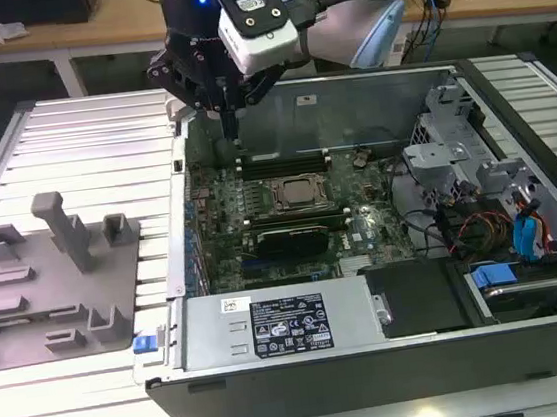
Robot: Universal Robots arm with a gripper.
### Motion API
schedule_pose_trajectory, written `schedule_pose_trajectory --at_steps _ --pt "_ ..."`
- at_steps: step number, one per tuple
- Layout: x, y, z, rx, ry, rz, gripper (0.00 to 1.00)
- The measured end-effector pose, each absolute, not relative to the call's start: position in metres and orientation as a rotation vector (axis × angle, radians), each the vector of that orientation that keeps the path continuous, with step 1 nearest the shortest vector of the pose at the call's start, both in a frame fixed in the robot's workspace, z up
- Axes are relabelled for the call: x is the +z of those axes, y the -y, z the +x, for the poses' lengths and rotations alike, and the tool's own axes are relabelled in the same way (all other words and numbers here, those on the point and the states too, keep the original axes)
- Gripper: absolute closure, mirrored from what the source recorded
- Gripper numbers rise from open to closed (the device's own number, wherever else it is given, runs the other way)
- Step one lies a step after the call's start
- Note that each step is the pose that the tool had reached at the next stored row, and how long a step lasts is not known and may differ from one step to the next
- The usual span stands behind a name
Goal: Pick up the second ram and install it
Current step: 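Reach for the second ram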
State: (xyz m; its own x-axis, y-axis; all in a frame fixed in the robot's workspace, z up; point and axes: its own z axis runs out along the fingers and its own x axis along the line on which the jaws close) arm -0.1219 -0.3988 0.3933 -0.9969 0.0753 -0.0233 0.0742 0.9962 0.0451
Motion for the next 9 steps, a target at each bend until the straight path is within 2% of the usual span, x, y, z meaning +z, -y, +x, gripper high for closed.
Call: schedule_pose_trajectory --at_steps 9 --pt "0.393 0.399 -0.196 0.069 -3.112 0.117 0.89"
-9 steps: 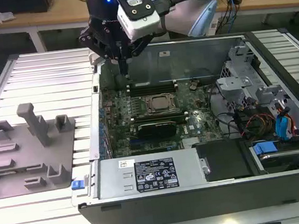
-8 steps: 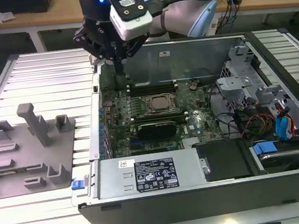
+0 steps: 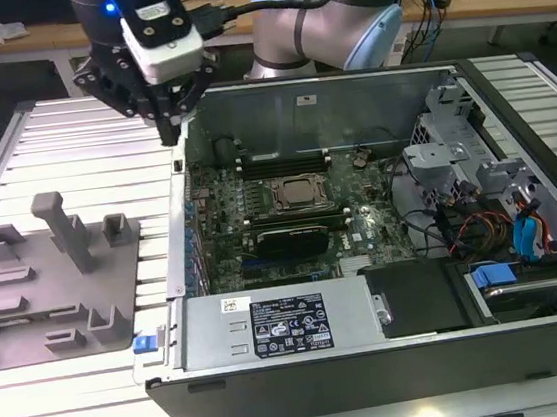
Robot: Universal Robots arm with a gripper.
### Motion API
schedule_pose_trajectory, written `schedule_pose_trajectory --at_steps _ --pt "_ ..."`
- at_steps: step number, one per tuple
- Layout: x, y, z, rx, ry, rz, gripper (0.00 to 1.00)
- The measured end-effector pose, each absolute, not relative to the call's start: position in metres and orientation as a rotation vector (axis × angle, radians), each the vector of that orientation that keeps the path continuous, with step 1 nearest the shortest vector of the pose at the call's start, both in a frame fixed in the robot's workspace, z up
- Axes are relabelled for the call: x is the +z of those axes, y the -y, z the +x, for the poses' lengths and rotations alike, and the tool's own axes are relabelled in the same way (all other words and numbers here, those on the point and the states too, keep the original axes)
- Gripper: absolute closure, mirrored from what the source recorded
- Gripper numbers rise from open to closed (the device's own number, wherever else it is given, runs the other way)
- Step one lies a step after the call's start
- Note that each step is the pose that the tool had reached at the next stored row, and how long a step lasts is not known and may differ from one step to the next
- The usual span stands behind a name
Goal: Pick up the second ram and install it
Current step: 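Reach for the second ram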
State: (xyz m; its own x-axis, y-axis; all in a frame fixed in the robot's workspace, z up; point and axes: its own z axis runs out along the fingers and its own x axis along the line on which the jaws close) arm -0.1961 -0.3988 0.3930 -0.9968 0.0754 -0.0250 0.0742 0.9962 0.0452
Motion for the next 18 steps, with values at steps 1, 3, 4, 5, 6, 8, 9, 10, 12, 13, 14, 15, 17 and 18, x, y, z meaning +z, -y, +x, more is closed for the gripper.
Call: schedule_pose_trajectory --at_steps 1,3,4,5,6,8,9,10,12,13,14,15,17,18 --pt "0.393 0.399 -0.204 0.069 -3.112 0.116 0.89" --pt "0.393 0.399 -0.216 0.069 -3.112 0.117 0.89" --pt "0.393 0.399 -0.223 0.069 -3.112 0.116 0.89" --pt "0.393 0.399 -0.228 0.069 -3.112 0.116 0.89" --pt "0.393 0.399 -0.237 0.069 -3.112 0.117 0.89" --pt "0.392 0.399 -0.257 0.069 -3.111 0.117 0.89" --pt "0.392 0.399 -0.270 0.069 -3.111 0.116 0.89" --pt "0.392 0.399 -0.283 0.069 -3.111 0.117 0.89" --pt "0.392 0.399 -0.297 0.069 -3.111 0.116 0.89" --pt "0.392 0.399 -0.308 0.069 -3.110 0.117 0.89" --pt "0.392 0.399 -0.316 0.069 -3.110 0.116 0.89" --pt "0.391 0.399 -0.324 0.069 -3.109 0.116 0.89" --pt "0.391 0.399 -0.342 0.069 -3.109 0.116 0.89" --pt "0.391 0.399 -0.349 0.069 -3.109 0.116 0.89"
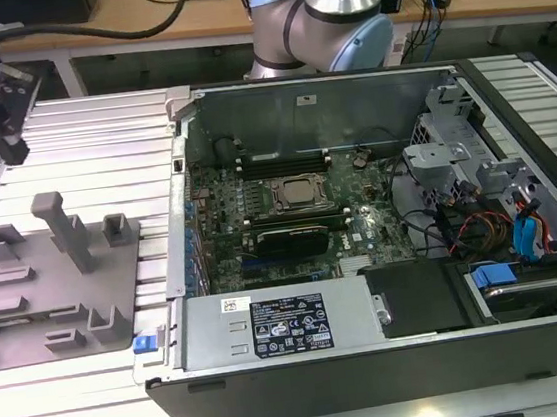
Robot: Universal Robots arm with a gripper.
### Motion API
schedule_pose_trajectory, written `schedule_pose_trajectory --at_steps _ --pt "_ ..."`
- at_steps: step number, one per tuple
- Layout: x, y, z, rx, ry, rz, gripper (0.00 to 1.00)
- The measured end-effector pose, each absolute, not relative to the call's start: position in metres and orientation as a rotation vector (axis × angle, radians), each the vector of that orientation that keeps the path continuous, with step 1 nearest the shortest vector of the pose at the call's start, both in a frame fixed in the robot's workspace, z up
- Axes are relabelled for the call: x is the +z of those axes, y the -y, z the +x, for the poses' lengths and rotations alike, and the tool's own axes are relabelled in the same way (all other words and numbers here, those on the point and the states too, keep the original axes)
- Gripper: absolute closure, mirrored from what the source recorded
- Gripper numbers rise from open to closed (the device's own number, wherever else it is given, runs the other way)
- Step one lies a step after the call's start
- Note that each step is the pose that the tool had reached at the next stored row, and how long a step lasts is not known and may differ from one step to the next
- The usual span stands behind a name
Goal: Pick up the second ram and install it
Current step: 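Reach for the second ram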
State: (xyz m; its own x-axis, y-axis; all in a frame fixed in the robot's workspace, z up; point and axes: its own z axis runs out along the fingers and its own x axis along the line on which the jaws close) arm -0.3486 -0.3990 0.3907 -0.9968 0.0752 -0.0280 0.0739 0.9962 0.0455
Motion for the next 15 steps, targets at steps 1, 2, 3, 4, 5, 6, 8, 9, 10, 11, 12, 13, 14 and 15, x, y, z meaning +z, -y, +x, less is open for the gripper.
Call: schedule_pose_trajectory --at_steps 1,2,3,4,5,6,8,9,10,11,12,13,14,15 --pt "0.390 0.399 -0.353 0.069 -3.109 0.116 0.89" --pt "0.390 0.400 -0.359 0.069 -3.109 0.116 0.89" --pt "0.390 0.402 -0.362 0.069 -3.109 0.114 0.89" --pt "0.389 0.405 -0.365 0.069 -3.109 0.112 0.89" --pt "0.389 0.410 -0.367 0.069 -3.109 0.111 0.89" --pt "0.388 0.417 -0.370 0.069 -3.109 0.109 0.89" --pt "0.387 0.432 -0.375 0.069 -3.110 0.104 0.89" --pt "0.387 0.438 -0.377 0.069 -3.110 0.101 0.89" --pt "0.387 0.443 -0.379 0.070 -3.110 0.099 0.89" --pt "0.387 0.444 -0.379 0.069 -3.110 0.099 0.89" --pt "0.387 0.444 -0.379 0.069 -3.110 0.099 0.89" --pt "0.387 0.444 -0.379 0.069 -3.110 0.099 0.89" --pt "0.387 0.444 -0.379 0.069 -3.110 0.099 0.89" --pt "0.387 0.444 -0.379 0.069 -3.110 0.099 0.89"
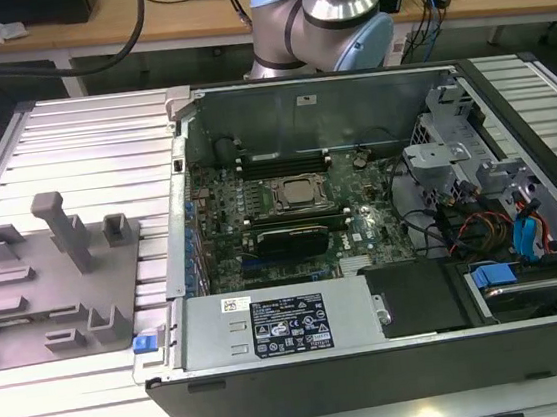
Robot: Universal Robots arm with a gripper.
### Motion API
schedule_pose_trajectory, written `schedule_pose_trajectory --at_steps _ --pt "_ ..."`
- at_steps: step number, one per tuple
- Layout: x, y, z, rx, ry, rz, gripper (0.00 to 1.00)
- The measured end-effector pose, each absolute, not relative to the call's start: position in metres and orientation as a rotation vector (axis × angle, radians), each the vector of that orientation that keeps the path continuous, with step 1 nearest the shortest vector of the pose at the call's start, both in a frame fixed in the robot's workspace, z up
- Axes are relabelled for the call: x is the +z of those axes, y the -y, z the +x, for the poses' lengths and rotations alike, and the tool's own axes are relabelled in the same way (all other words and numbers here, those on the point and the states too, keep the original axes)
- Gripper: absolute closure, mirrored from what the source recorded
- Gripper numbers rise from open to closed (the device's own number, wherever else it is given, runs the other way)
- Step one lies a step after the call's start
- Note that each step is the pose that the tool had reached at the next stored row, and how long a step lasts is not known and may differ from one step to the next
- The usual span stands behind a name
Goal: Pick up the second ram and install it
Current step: 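Reach for the second ram, then pick up the second ram and move it above second insertion slot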
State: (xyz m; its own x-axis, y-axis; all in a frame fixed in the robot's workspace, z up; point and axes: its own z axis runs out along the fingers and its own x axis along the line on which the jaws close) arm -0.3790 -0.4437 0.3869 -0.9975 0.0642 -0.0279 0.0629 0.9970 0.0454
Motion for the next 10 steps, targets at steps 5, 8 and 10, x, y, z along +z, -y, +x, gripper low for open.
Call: schedule_pose_trajectory --at_steps 5,8,10 --pt "0.3869 0.4439 -0.3790 0.069 -3.110 0.099 0.89" --pt "0.3870 0.4440 -0.3790 0.070 -3.112 0.057 0.89" --pt "0.3869 0.4440 -0.3790 0.071 -3.113 -0.041 0.89"
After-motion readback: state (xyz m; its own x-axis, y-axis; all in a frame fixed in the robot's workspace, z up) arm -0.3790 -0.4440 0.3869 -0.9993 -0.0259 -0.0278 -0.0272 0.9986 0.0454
